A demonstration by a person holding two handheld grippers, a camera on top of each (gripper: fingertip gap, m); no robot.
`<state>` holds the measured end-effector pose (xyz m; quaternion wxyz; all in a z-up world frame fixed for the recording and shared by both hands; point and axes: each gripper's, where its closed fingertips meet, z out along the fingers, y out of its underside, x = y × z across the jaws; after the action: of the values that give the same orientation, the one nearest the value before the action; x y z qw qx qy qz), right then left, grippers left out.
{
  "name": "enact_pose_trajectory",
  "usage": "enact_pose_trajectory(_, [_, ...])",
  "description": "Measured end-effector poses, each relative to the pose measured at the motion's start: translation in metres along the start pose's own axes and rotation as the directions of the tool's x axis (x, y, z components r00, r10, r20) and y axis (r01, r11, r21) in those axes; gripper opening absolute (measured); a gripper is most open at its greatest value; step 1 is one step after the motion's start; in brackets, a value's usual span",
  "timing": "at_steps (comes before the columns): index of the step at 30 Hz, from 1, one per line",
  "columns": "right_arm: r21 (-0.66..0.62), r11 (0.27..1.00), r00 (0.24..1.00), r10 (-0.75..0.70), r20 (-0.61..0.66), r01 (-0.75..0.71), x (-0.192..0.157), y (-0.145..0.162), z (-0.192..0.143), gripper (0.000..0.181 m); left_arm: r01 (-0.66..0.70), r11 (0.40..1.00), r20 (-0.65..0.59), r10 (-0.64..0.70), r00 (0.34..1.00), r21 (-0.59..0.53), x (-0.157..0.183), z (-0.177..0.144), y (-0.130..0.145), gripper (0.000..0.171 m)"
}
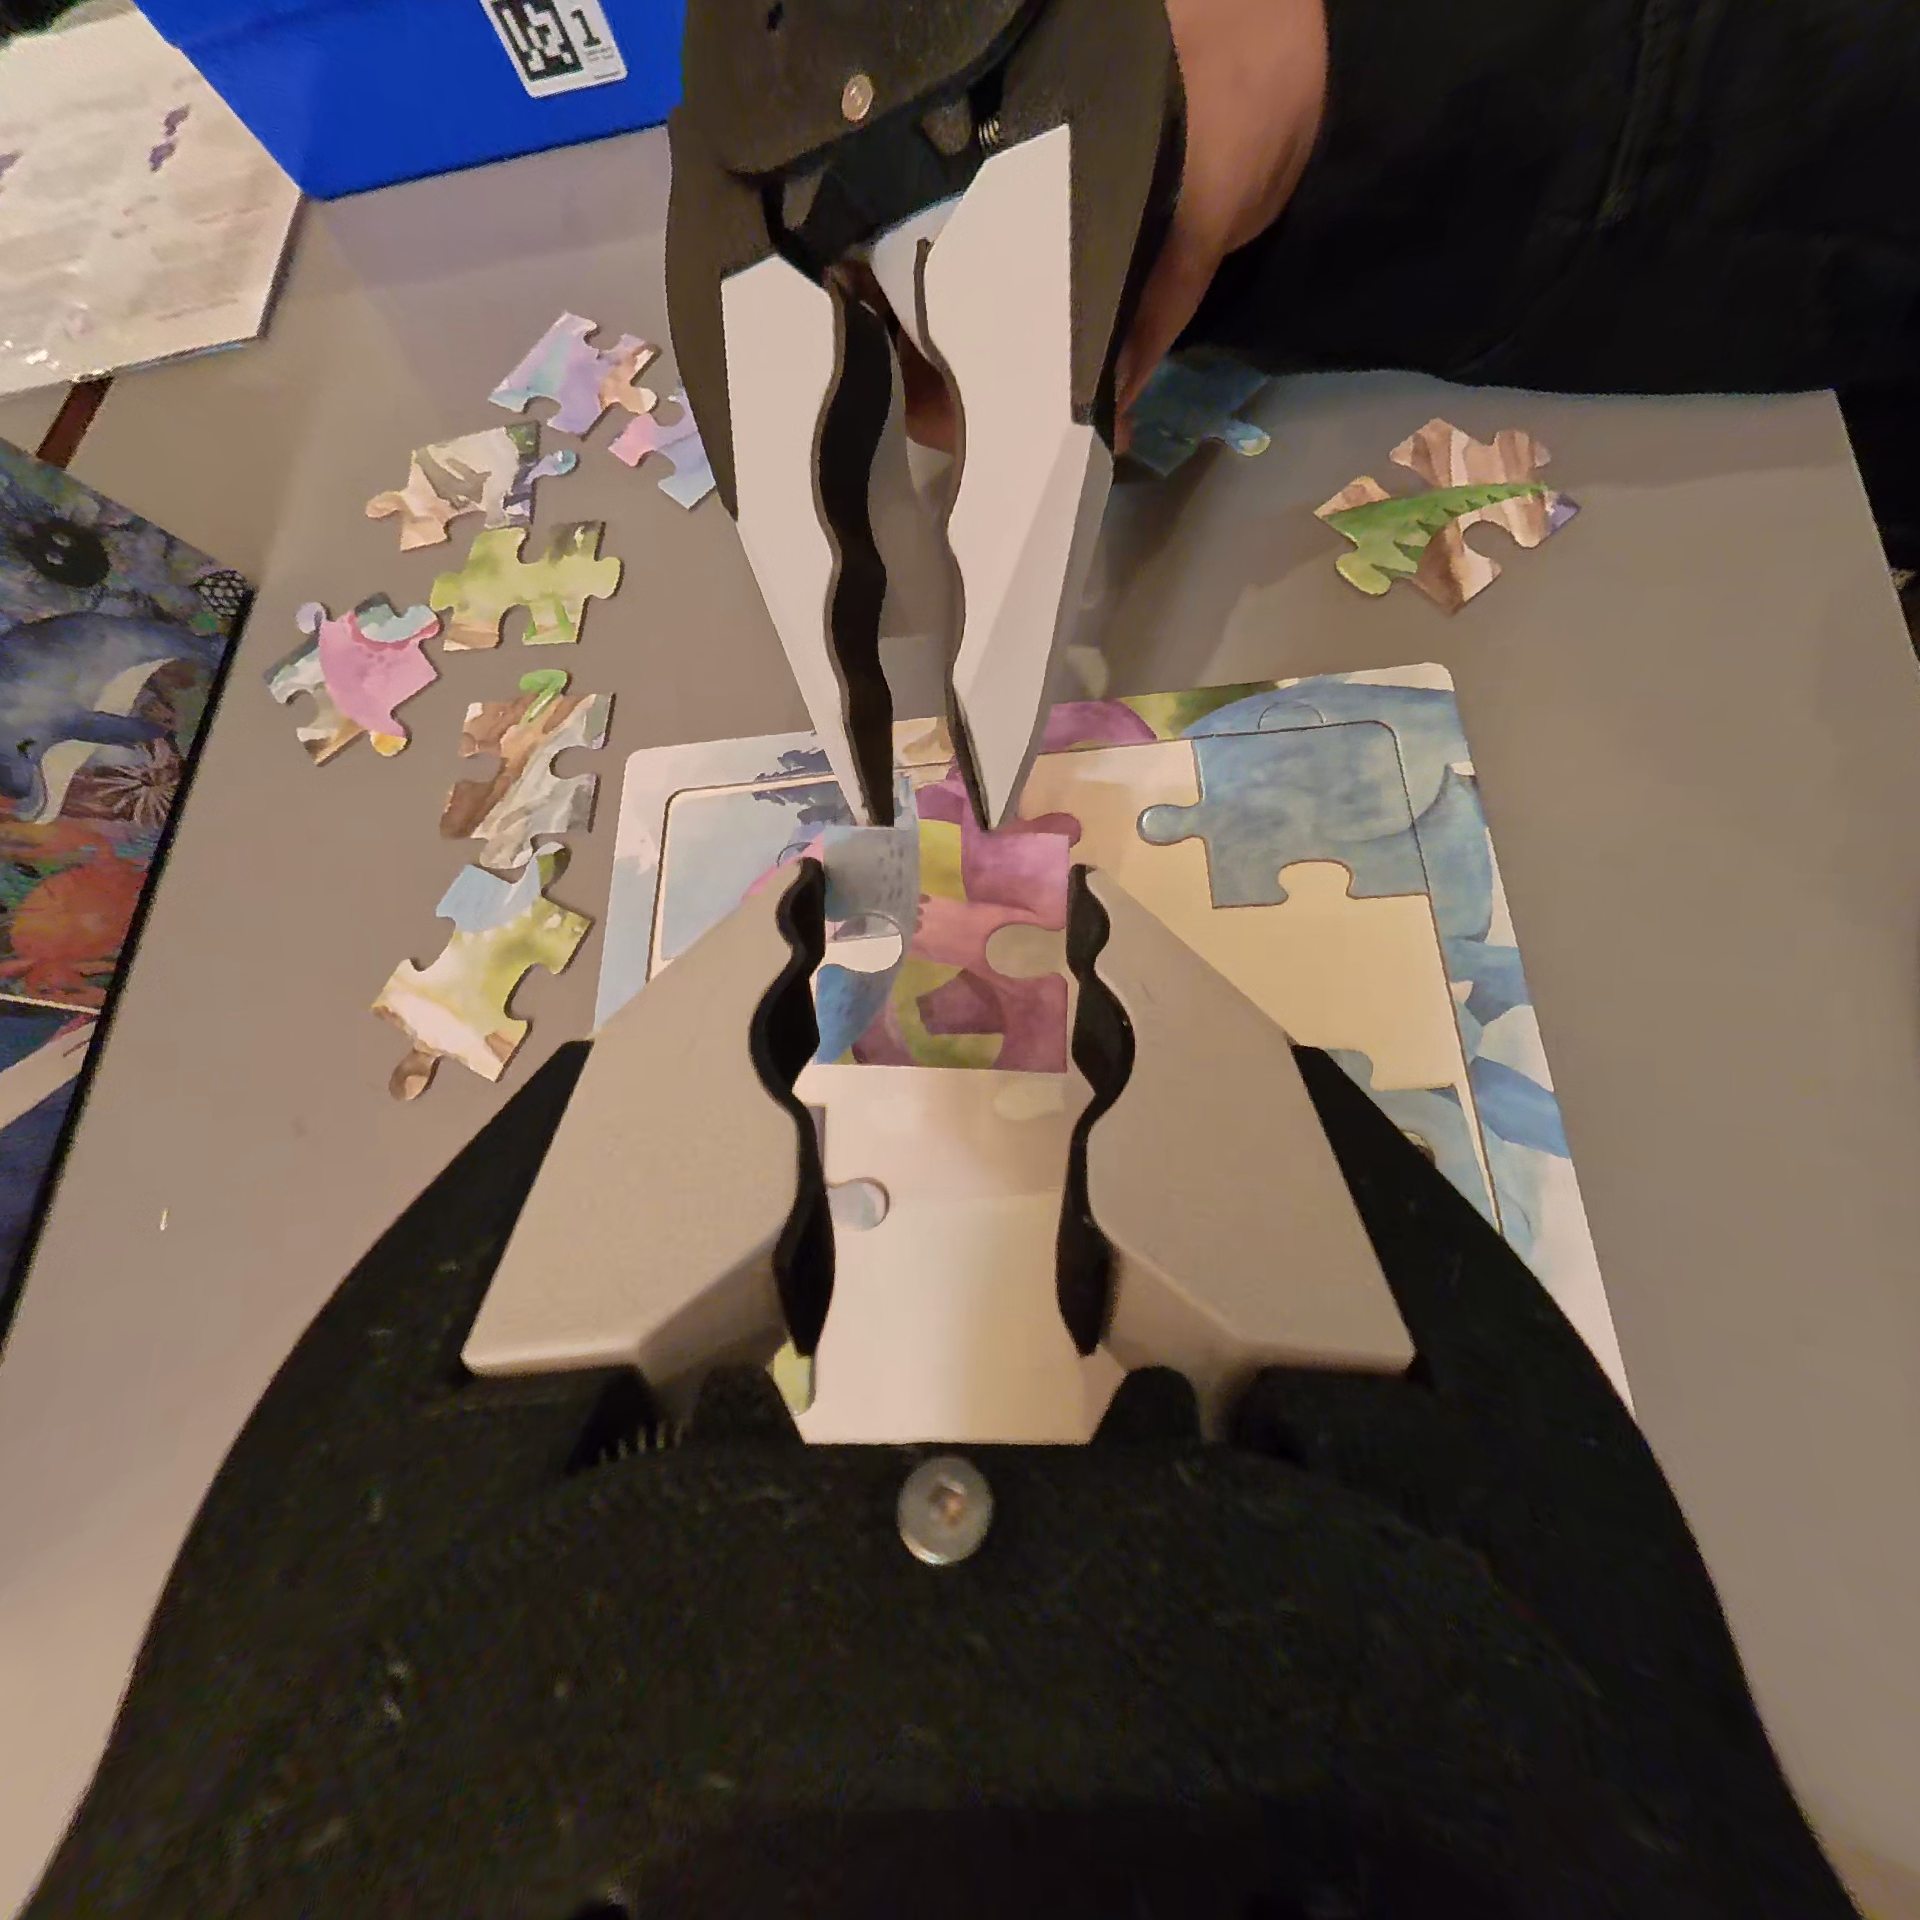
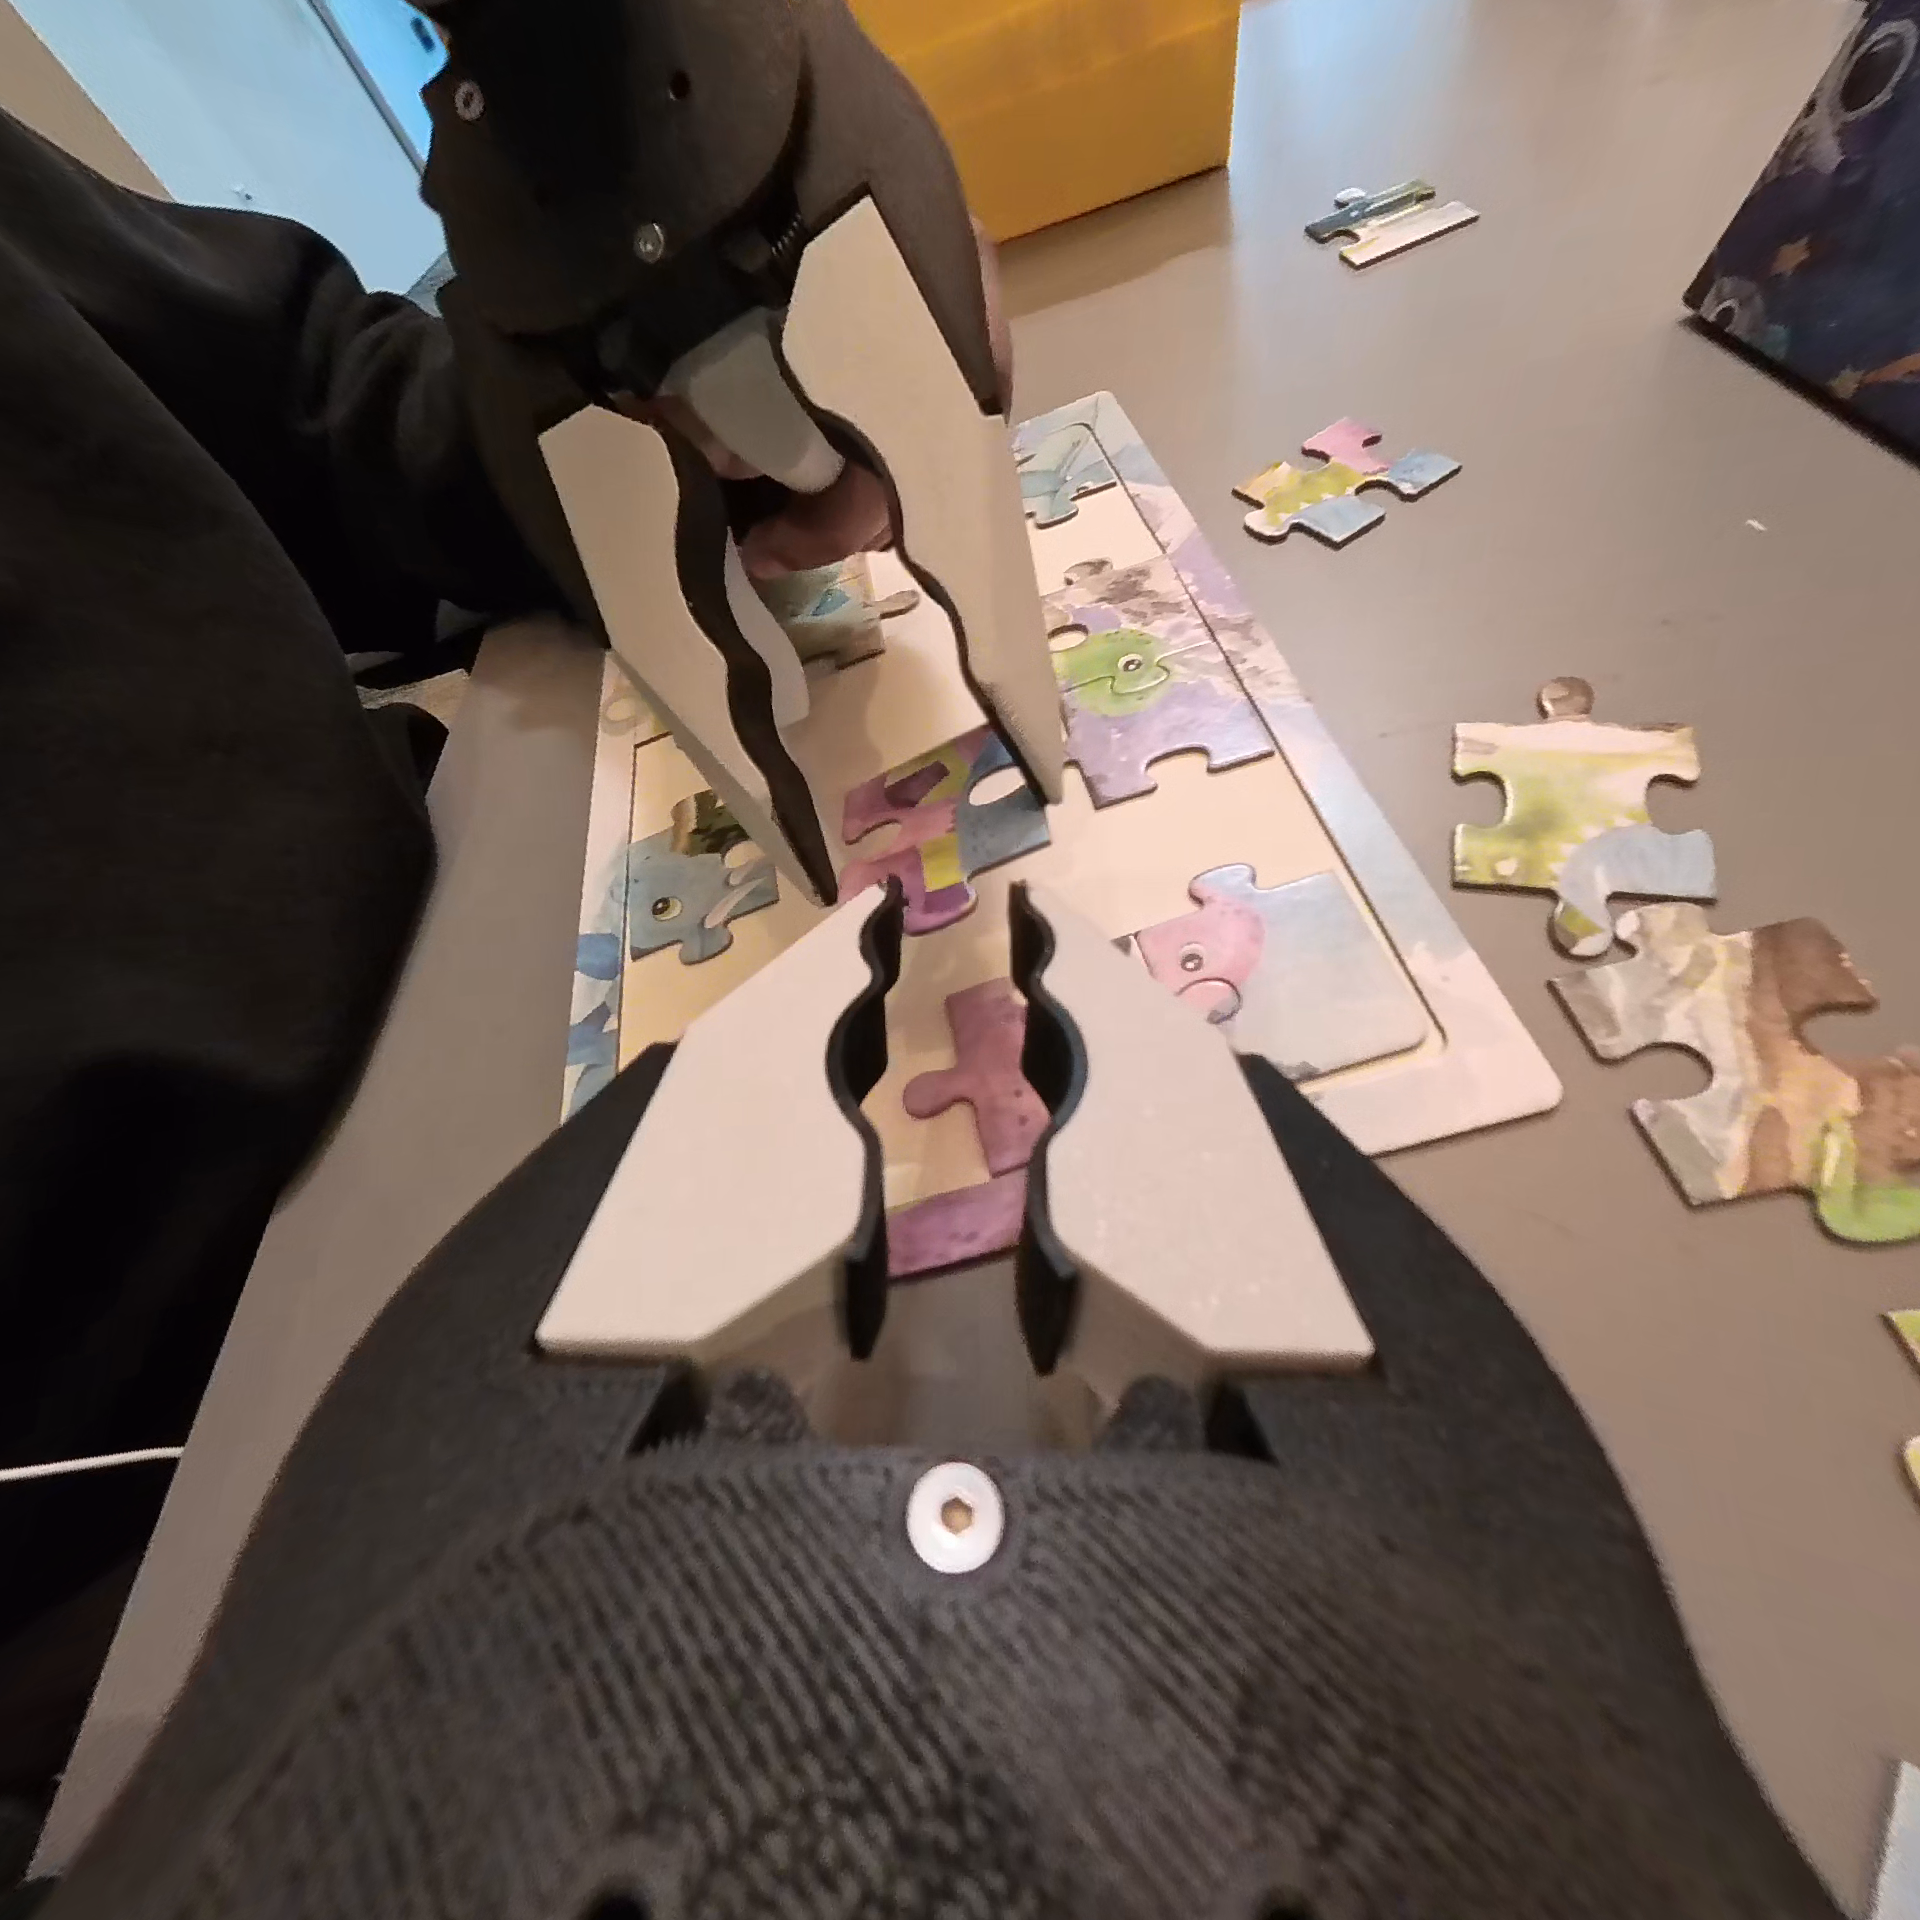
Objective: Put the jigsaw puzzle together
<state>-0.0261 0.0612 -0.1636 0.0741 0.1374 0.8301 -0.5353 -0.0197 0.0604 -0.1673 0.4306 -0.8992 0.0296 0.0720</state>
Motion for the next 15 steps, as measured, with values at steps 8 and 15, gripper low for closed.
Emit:
enact_pose_trajectory(8, [-0.005,0.999,0.998,0.046,0.051,-0.045,-0.005,0.002,-0.002,0.009,-0.016,1.000,0.000,0.016,1.000,0.000,0.004,0.003,0.000,0.045])
enact_pose_trajectory(15, [-0.042,0.993,0.989,0.112,0.092,-0.108,-0.009,0.009,-0.017,0.000,0.019,0.999,-0.021,-0.018,1.000,0.045,0.003,-0.001,-0.005,0.046])
